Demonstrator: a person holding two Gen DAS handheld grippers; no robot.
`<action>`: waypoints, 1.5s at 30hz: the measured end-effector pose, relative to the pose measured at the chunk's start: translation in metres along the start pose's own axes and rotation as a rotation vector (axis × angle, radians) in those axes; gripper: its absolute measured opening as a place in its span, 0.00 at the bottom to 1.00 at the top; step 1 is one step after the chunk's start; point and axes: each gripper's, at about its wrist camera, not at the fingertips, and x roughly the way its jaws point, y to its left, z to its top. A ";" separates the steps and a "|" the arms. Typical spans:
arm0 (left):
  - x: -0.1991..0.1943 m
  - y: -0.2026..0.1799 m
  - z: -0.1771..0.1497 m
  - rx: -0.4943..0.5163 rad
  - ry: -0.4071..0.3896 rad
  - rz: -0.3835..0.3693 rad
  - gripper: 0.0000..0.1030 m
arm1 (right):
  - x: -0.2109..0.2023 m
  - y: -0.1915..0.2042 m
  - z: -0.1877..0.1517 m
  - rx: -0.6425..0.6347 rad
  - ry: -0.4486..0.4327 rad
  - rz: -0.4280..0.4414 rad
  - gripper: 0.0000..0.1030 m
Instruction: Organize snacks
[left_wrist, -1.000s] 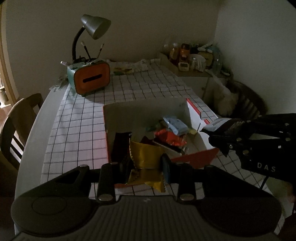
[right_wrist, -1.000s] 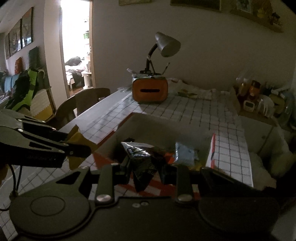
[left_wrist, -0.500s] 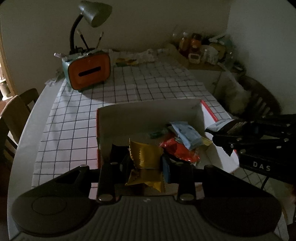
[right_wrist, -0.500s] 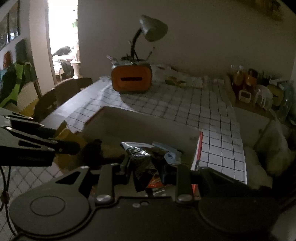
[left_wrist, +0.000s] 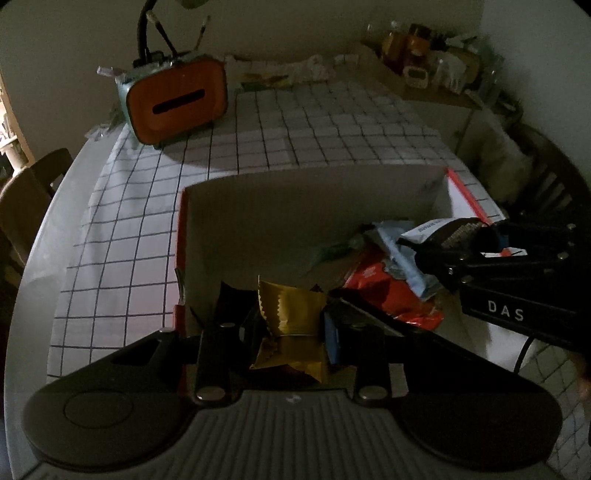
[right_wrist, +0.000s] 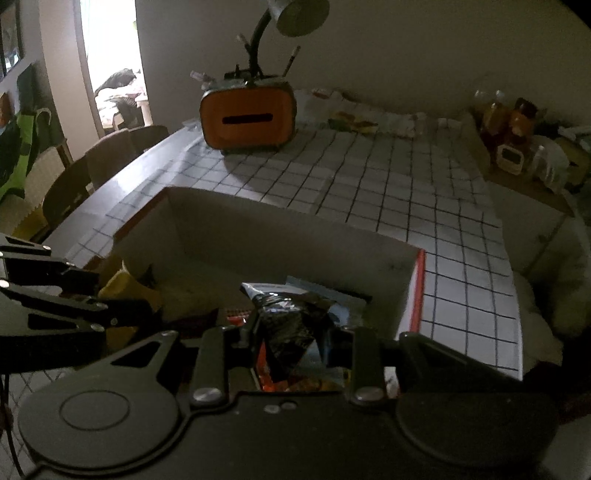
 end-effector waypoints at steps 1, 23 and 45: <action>0.003 0.000 -0.001 0.000 0.008 0.001 0.32 | 0.003 0.001 0.000 -0.004 0.006 0.001 0.27; 0.017 -0.002 -0.016 0.015 0.050 0.008 0.45 | 0.015 0.007 -0.008 -0.016 0.042 0.022 0.35; -0.061 0.004 -0.035 -0.001 -0.116 -0.017 0.78 | -0.072 0.015 -0.025 0.075 -0.102 0.057 0.88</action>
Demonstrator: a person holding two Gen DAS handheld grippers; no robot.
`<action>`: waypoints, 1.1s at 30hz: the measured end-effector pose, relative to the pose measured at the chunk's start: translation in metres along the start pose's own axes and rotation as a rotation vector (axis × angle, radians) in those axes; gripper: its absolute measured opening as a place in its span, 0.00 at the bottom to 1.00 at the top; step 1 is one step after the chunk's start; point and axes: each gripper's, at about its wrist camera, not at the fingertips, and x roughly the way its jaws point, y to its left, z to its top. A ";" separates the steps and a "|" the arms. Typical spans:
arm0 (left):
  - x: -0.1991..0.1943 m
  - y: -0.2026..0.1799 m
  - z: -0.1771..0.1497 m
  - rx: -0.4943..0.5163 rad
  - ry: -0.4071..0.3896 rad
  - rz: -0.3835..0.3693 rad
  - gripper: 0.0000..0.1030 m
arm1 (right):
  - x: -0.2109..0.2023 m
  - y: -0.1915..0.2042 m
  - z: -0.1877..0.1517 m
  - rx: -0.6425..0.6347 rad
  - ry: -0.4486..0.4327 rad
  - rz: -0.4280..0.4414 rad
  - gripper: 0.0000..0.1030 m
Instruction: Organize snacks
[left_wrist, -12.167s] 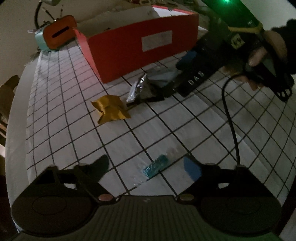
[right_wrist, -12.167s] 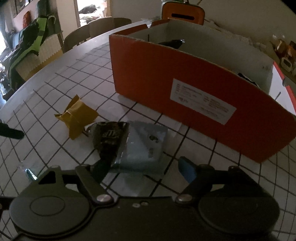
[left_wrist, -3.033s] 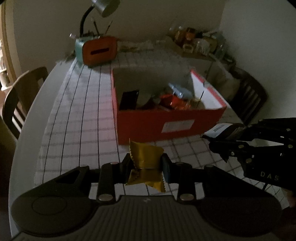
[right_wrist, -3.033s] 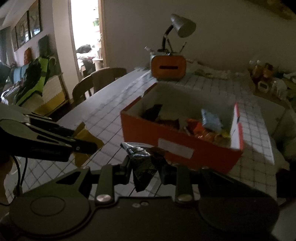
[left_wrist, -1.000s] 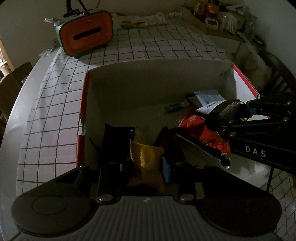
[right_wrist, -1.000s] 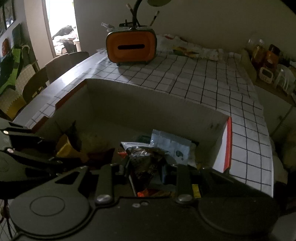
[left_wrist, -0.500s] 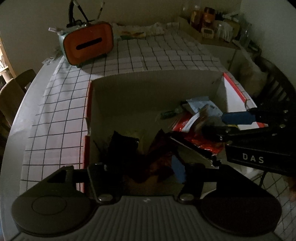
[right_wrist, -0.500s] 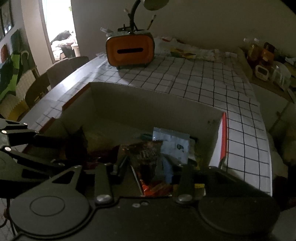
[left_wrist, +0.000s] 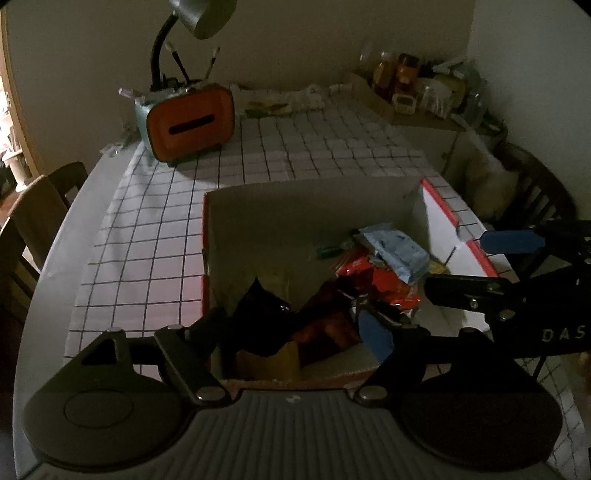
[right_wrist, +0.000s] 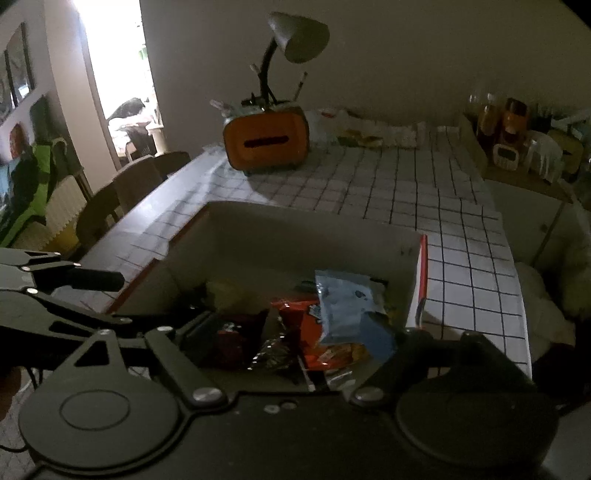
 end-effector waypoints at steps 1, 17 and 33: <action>-0.004 -0.001 -0.001 0.001 -0.007 -0.003 0.78 | -0.005 0.002 -0.002 0.006 -0.015 0.000 0.94; -0.066 -0.003 -0.025 -0.020 -0.114 -0.073 0.97 | -0.072 0.023 -0.018 0.053 -0.132 0.026 1.00; -0.112 -0.011 -0.050 -0.041 -0.207 -0.072 0.98 | -0.114 0.042 -0.036 0.036 -0.181 0.033 1.00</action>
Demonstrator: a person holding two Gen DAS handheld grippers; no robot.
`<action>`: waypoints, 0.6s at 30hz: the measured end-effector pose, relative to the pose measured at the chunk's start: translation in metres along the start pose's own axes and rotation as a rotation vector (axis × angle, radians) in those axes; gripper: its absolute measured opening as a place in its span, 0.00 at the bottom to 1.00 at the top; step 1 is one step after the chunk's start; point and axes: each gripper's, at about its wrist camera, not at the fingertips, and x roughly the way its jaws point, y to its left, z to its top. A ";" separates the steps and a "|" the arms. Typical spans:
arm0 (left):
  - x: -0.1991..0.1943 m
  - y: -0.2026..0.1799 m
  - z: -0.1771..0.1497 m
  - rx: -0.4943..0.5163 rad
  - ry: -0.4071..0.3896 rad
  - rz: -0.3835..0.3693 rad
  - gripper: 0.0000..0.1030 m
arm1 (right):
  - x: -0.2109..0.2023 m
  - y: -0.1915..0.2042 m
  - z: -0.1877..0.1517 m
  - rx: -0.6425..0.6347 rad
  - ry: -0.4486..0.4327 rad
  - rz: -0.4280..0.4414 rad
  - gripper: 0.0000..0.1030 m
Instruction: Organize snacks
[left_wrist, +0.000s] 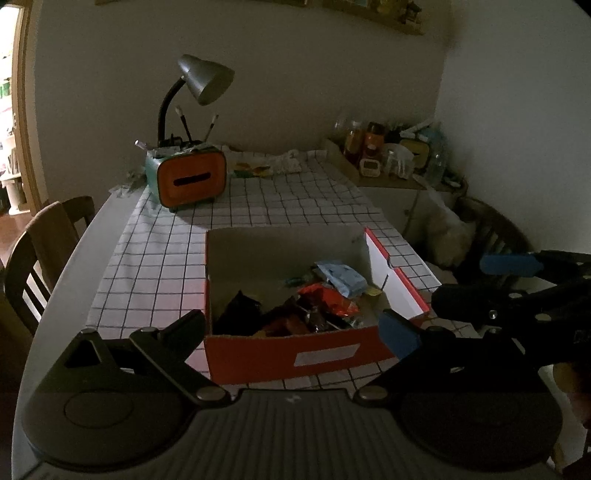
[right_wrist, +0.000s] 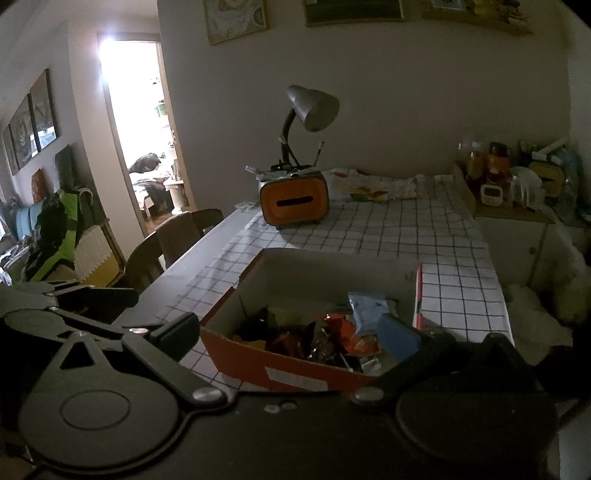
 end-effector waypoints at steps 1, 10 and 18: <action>-0.002 0.000 -0.001 -0.007 0.002 -0.001 0.98 | -0.001 0.000 -0.001 0.005 -0.001 0.003 1.00; -0.015 -0.003 -0.005 -0.006 0.011 0.011 0.98 | -0.010 0.000 -0.005 0.030 -0.009 0.008 1.00; -0.020 -0.007 -0.007 0.001 0.017 0.023 0.98 | -0.015 0.001 -0.008 0.047 -0.008 -0.006 1.00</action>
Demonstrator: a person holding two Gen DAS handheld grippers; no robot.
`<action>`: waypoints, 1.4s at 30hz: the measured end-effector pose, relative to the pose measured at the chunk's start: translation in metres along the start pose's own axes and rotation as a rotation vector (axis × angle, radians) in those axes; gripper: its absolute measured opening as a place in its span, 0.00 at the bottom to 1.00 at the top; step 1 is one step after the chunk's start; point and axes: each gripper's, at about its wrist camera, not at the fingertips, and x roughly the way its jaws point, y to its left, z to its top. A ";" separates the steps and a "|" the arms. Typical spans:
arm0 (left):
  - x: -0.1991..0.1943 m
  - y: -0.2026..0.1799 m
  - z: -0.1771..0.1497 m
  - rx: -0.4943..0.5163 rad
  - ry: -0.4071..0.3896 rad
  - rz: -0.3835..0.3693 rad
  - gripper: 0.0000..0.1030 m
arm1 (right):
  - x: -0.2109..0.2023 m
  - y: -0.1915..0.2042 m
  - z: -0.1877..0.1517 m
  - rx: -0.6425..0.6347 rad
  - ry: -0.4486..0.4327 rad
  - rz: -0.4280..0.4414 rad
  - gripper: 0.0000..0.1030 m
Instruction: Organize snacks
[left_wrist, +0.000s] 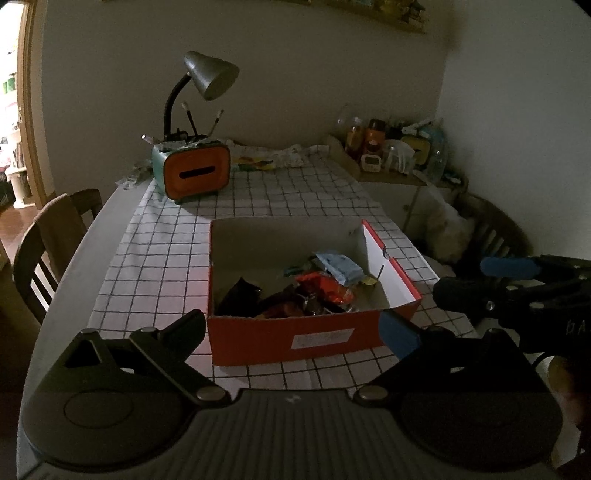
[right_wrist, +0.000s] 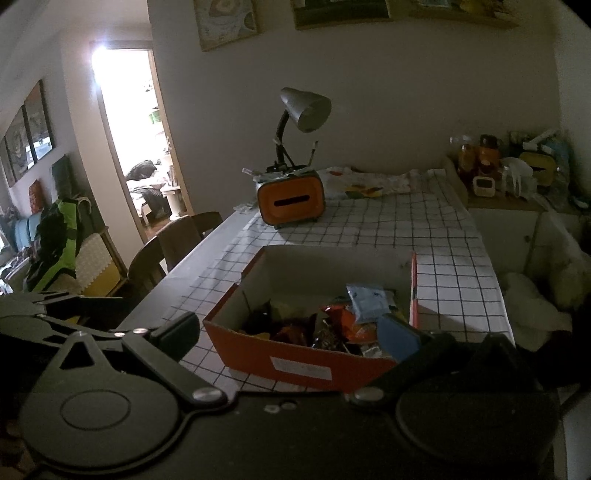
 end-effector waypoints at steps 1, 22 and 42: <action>0.000 -0.002 -0.001 0.008 0.001 0.008 0.98 | -0.001 0.000 -0.001 0.002 -0.002 0.000 1.00; 0.001 -0.002 -0.003 -0.011 0.023 0.016 0.98 | -0.004 -0.004 -0.006 0.027 0.009 -0.002 1.00; -0.002 -0.008 -0.009 -0.027 0.050 0.021 0.98 | -0.010 -0.004 -0.012 0.054 0.007 0.010 1.00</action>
